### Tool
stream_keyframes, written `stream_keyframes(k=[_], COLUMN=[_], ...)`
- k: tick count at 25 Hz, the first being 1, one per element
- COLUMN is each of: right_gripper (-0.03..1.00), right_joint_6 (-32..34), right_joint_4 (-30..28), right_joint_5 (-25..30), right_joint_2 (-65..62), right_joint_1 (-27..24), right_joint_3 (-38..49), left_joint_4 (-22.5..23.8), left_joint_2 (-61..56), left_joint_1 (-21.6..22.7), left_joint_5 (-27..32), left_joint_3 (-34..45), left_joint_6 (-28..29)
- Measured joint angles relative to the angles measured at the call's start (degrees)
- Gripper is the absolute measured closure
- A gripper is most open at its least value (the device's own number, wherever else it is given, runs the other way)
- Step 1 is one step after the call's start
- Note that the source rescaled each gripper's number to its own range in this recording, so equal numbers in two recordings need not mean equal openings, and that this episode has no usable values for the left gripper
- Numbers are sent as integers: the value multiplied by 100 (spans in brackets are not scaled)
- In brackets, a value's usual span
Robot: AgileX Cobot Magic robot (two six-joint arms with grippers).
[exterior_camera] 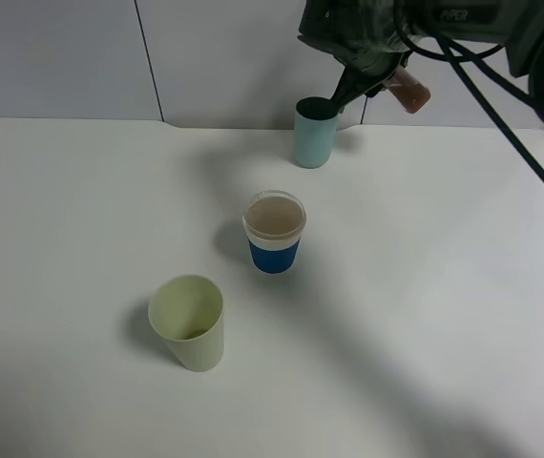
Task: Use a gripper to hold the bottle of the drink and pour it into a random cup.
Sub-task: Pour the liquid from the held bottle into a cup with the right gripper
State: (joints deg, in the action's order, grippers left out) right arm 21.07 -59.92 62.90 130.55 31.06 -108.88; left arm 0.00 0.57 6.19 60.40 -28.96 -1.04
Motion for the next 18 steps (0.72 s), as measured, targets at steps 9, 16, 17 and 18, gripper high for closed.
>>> stream_keyframes(k=[9,16,17,18], right_gripper=[96,96,96,96], right_joint_6=[-413,-448,-464,-464], right_joint_4=[-119,-663,-708,-718], right_joint_5=[190,481,486,489], right_joint_2=[98,164,184,213], right_joint_1=[157,292,313,332], right_joint_3=[-94,-100,-100,-100], left_joint_4=[0,0,0,0], left_joint_2=[0,0,0,0], left_joint_1=[0,0,0,0], left_joint_5=[0,0,0,0], left_joint_3=[0,0,0,0], left_joint_6=[0,0,0,0])
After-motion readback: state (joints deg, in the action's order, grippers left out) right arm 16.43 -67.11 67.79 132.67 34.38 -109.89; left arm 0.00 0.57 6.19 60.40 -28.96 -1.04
